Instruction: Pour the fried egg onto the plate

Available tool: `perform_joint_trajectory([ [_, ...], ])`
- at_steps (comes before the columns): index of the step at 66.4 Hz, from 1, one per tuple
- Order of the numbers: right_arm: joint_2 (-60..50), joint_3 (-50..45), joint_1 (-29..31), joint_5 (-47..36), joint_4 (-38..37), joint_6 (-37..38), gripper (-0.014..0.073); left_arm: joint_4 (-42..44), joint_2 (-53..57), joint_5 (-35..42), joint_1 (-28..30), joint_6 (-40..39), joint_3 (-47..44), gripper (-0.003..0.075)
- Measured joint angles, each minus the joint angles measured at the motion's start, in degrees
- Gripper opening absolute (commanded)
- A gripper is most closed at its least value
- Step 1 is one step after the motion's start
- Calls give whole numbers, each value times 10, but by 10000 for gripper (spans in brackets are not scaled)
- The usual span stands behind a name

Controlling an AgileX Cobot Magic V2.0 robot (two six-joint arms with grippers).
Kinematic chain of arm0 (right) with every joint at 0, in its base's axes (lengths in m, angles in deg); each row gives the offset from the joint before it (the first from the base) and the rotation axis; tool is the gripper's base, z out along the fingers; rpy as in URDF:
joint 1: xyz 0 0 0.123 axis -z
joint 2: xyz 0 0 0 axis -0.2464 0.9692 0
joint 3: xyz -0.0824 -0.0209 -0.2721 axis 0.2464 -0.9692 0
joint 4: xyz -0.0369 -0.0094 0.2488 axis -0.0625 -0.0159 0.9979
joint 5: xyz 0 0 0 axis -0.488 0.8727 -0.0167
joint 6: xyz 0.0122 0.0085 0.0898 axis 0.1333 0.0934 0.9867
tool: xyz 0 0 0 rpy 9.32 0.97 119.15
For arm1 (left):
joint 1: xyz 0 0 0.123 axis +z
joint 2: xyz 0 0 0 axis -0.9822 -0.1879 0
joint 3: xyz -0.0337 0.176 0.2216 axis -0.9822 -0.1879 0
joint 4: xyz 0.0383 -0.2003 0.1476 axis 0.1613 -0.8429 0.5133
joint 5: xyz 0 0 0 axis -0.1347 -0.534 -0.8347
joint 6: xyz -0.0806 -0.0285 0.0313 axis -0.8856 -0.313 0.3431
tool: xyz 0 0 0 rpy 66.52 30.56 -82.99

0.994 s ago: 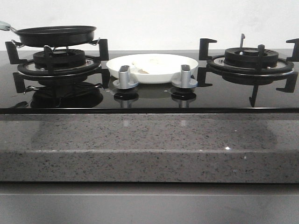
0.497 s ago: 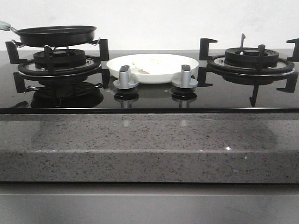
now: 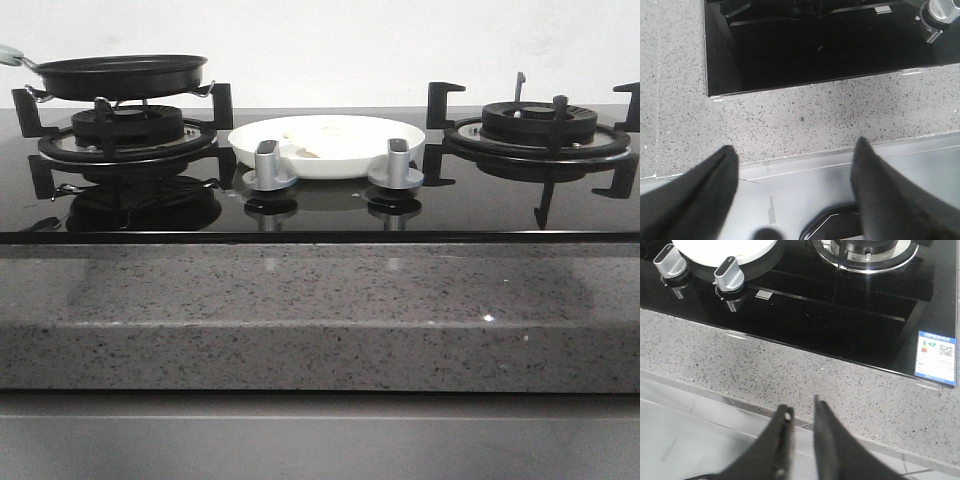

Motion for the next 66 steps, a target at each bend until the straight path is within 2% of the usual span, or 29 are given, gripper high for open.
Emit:
perform_joint_trajectory([
  [10, 0, 0, 0, 0, 0, -4, -70, 0, 0, 0, 0, 0, 0, 215],
  [23, 0, 0, 0, 0, 0, -4, -69, 0, 0, 0, 0, 0, 0, -18],
  [66, 0, 0, 0, 0, 0, -4, -69, -1, 0, 0, 0, 0, 0, -20],
])
